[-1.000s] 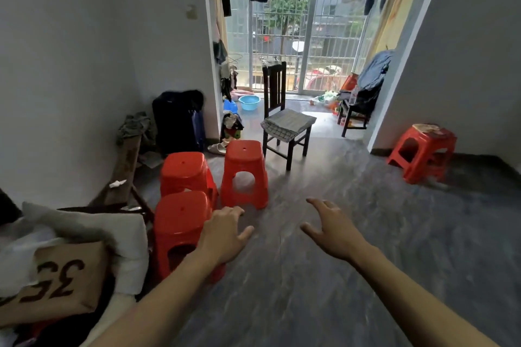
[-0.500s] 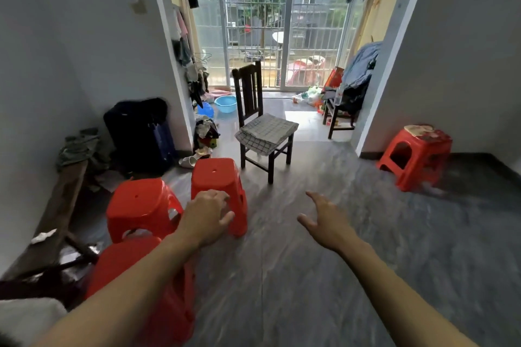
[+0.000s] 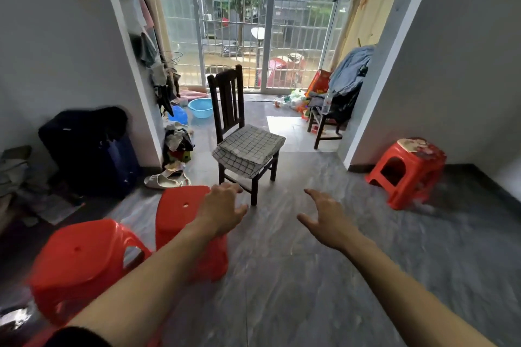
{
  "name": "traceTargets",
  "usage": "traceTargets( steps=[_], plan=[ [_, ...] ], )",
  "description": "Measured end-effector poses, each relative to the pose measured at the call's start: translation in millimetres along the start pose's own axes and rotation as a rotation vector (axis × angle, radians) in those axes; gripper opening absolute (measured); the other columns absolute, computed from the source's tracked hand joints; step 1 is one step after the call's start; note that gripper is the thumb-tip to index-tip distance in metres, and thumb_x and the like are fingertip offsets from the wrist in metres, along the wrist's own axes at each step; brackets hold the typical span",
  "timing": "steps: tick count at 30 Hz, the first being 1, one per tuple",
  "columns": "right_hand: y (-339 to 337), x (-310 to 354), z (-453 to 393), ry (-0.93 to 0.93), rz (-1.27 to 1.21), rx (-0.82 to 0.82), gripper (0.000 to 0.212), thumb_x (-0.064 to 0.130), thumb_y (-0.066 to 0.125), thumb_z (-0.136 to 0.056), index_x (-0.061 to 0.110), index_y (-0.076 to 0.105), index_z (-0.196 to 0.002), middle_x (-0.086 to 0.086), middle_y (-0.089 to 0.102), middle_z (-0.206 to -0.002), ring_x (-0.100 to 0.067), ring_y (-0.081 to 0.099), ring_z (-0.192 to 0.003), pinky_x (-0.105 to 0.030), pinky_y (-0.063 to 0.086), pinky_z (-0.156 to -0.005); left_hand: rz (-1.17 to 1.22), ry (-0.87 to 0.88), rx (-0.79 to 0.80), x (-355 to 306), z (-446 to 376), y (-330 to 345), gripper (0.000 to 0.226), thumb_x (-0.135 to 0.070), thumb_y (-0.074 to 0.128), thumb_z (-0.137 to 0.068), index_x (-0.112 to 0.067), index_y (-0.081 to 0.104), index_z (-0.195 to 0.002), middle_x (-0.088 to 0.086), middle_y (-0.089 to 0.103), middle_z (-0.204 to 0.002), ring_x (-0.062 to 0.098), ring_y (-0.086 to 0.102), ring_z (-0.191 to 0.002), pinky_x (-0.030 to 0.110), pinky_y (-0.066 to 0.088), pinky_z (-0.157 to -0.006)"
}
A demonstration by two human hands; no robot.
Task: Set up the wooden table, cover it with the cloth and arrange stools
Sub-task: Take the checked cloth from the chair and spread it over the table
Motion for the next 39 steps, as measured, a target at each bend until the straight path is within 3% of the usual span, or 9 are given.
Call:
traceTargets(
  steps=[6,13,20,25,30,39],
  plan=[
    [-27.8,3.1,-114.5,0.043,0.092,-0.042,0.065,0.042,0.065,-0.091,0.022,0.039,-0.147,-0.008,0.050,-0.141,-0.024,0.050,-0.127,-0.031,0.038,-0.100,0.053,-0.006,0.021,21.5,-134.3,6.2,0.049,-0.047,0.059,-0.089,-0.022,0.054,-0.131,0.004,0.057,-0.131,0.025,0.049,-0.122,0.042,0.045,-0.100],
    [-15.1,-7.1,-235.9,0.038,0.037,-0.001,0.068,0.046,0.065,-0.088,0.024,0.040,-0.147,-0.005,0.049,-0.144,-0.024,0.049,-0.129,-0.036,0.040,-0.107,0.007,0.050,0.081,36.4,-229.8,26.4,0.049,-0.048,0.058,-0.088,-0.023,0.055,-0.130,0.000,0.055,-0.133,0.024,0.048,-0.123,0.042,0.044,-0.099],
    [0.2,-48.5,-369.4,0.001,-0.083,0.044,0.064,0.038,0.066,-0.091,0.019,0.041,-0.146,-0.007,0.050,-0.140,-0.024,0.049,-0.127,-0.031,0.037,-0.105,-0.062,-0.066,0.148,71.3,-334.8,50.7,0.052,-0.050,0.058,-0.085,-0.024,0.055,-0.130,0.002,0.057,-0.132,0.023,0.050,-0.121,0.043,0.045,-0.100],
    [4.6,-79.6,-464.0,0.039,-0.106,0.089,0.066,0.040,0.064,-0.091,0.022,0.036,-0.147,-0.009,0.049,-0.138,-0.027,0.054,-0.120,-0.039,0.047,-0.100,-0.054,-0.117,0.121,68.3,-407.5,56.0,0.048,-0.046,0.060,-0.085,-0.019,0.059,-0.126,0.003,0.060,-0.128,0.022,0.053,-0.119,0.041,0.045,-0.101],
    [8.7,-88.2,-540.3,0.002,-0.073,0.111,0.065,0.044,0.063,-0.090,0.024,0.035,-0.146,-0.009,0.048,-0.140,-0.030,0.053,-0.123,-0.043,0.048,-0.100,-0.112,-0.119,0.119,67.5,-474.1,59.9,0.051,-0.047,0.060,-0.086,-0.021,0.057,-0.130,0.002,0.056,-0.135,0.024,0.050,-0.123,0.041,0.043,-0.103],
    [42.7,-105.5,-632.3,0.077,0.008,0.187,0.066,0.046,0.059,-0.091,0.023,0.036,-0.148,-0.005,0.046,-0.146,-0.027,0.044,-0.133,-0.046,0.044,-0.105,-0.132,-0.133,0.300,124.0,-573.5,94.1,0.052,-0.046,0.058,-0.090,-0.022,0.051,-0.136,0.002,0.054,-0.139,0.023,0.047,-0.128,0.039,0.041,-0.106]
  ],
)
Point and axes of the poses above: each hand's wrist, its own z-axis away from the middle knuckle, its own y-axis out of the palm, x = y × z, the point moved 5 cm from there along -z, towards the middle knuckle
